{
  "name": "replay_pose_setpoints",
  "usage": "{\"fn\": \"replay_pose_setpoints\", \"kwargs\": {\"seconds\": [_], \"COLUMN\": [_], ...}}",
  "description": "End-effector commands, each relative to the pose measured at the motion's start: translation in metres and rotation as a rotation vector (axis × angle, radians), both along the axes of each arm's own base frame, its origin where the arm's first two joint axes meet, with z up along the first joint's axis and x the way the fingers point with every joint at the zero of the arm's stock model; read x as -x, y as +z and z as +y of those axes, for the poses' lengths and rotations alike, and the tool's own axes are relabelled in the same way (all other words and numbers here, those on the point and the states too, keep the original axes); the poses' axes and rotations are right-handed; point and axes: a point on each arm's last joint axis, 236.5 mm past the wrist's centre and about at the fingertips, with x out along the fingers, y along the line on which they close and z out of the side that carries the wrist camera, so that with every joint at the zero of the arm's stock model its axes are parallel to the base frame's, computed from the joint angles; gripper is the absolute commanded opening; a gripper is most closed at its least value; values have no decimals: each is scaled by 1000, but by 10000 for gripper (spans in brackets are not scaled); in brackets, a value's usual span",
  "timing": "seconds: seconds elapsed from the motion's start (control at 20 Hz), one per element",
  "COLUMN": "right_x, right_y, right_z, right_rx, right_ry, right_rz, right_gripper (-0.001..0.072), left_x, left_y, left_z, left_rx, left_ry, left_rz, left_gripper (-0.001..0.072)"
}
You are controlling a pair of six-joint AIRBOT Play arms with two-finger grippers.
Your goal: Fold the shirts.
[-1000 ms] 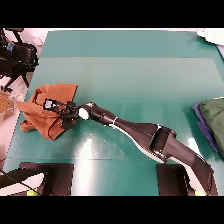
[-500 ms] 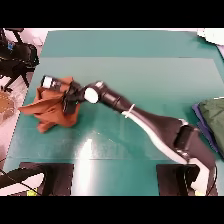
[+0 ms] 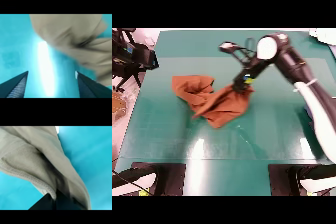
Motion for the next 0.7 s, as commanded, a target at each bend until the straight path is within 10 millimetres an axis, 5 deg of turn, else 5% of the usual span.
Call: {"fn": "replay_pose_setpoints", "kwargs": {"seconds": [0.0,0.15,0.25,0.45,0.65], "right_x": [21,38,56,77,86], "right_y": [-17,-46,-64,-84,-91], "right_z": [-86,-134,-155,-176,-182], "right_rx": [61,84,98,97,91], "right_ry": [-193,-306,-356,-385,-354], "right_rz": [133,210,273,281,230], "right_gripper": [21,21,21,21,21], "left_x": [6,12,12,-7,-41], "left_y": [-55,-125,-156,-176,-195], "left_z": [-8,-23,-56,-118,-112], "left_rx": [17,75,222,558,699], "left_ry": [-18,-27,-41,1,108], "left_rz": [119,214,231,213,205], "left_gripper": [708,709,710,710,710]}}
